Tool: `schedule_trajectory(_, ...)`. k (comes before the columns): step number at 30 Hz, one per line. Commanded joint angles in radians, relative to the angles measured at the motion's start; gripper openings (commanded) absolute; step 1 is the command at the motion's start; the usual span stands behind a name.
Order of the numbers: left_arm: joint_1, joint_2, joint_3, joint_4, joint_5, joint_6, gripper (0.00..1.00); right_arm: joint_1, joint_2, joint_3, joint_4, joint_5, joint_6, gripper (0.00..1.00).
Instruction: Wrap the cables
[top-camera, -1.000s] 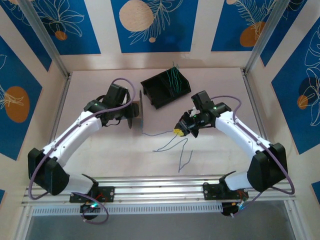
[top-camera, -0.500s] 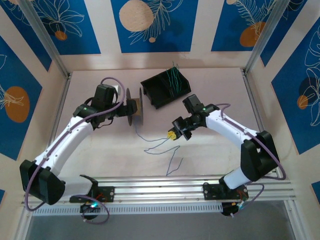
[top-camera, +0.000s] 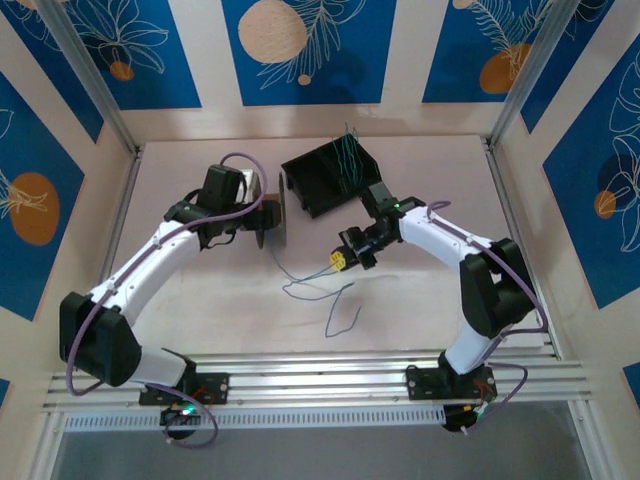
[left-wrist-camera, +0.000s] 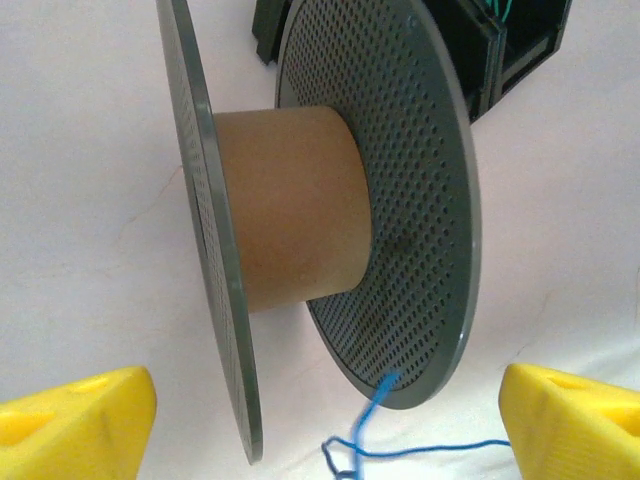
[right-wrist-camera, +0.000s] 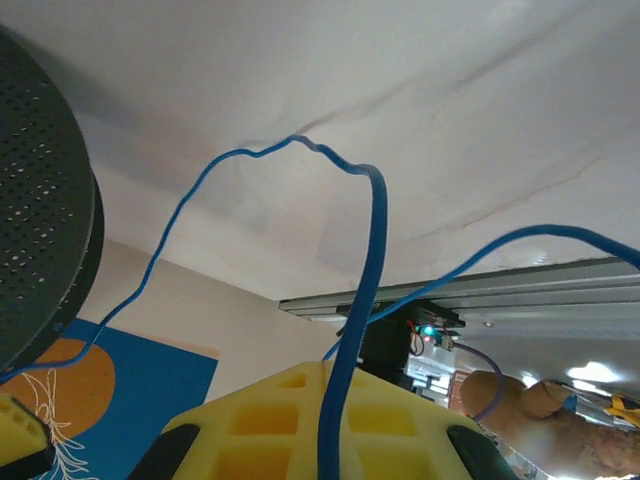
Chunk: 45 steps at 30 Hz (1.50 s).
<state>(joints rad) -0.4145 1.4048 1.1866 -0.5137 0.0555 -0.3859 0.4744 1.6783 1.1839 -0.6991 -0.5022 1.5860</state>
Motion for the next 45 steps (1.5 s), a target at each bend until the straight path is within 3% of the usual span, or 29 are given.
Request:
schedule_trajectory(1,0.0,0.014,0.022,-0.005,-0.005,0.039,0.84,-0.003,0.035,0.047,-0.036,-0.036,0.047,0.0)
schedule_trajectory(14,-0.032,0.052,0.033,-0.042,-0.075,0.072,0.74,-0.005,0.081,0.146,-0.08,-0.022,0.092,0.0)
schedule_trajectory(32,-0.063,0.103,0.05,-0.066,-0.156,0.099,0.46,-0.002,0.112,0.209,-0.089,-0.026,0.107,0.0)
schedule_trajectory(45,-0.097,0.145,0.083,-0.093,-0.25,0.107,0.37,0.004,0.119,0.221,-0.085,-0.03,0.101,0.0)
